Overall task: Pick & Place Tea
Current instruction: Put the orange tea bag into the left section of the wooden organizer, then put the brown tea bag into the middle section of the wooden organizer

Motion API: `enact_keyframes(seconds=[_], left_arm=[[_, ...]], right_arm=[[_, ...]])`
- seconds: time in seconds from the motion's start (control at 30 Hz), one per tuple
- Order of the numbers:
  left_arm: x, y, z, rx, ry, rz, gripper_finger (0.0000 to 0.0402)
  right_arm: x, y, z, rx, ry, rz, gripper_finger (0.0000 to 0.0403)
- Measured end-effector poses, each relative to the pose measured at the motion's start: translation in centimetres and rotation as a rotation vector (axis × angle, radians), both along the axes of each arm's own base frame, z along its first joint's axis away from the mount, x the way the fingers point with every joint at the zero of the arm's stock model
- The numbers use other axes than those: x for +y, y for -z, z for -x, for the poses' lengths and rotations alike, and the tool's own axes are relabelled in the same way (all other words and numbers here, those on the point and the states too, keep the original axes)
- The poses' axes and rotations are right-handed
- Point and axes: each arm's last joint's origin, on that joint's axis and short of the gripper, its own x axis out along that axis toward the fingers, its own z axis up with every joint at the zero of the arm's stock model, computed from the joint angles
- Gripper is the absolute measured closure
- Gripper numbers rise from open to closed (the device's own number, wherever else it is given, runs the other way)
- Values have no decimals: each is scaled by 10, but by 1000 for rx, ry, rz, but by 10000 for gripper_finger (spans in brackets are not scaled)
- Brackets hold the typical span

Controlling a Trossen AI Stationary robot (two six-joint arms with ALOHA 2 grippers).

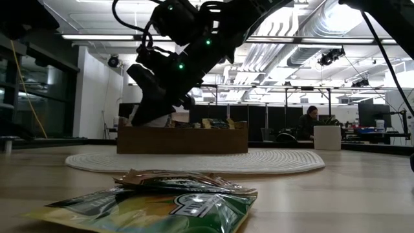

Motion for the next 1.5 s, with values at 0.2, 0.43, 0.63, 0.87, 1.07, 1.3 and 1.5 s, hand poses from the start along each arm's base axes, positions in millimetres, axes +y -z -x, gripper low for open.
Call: enact_keyframes(seconds=[0.2,0.43,0.63,0.87,1.07,1.3,1.5], left_arm=[[0,0,0,-1,-1,2,202],[0,0,0,0,-1,1,202],[0,0,0,3,3,1,202],[0,0,0,4,7,-2,202],[0,0,0,5,12,-8,202],[0,0,0,8,16,-4,202],[0,0,0,9,14,3,202]], right_arm=[[8,-11,2,-17,-45,47,403],[15,-40,8,-51,-105,73,403],[38,-66,28,19,-257,-33,403],[96,-60,57,239,-433,-23,403],[140,-53,73,308,-505,-31,403],[170,-53,84,303,-399,-106,402],[183,-54,90,313,-66,-390,402]])
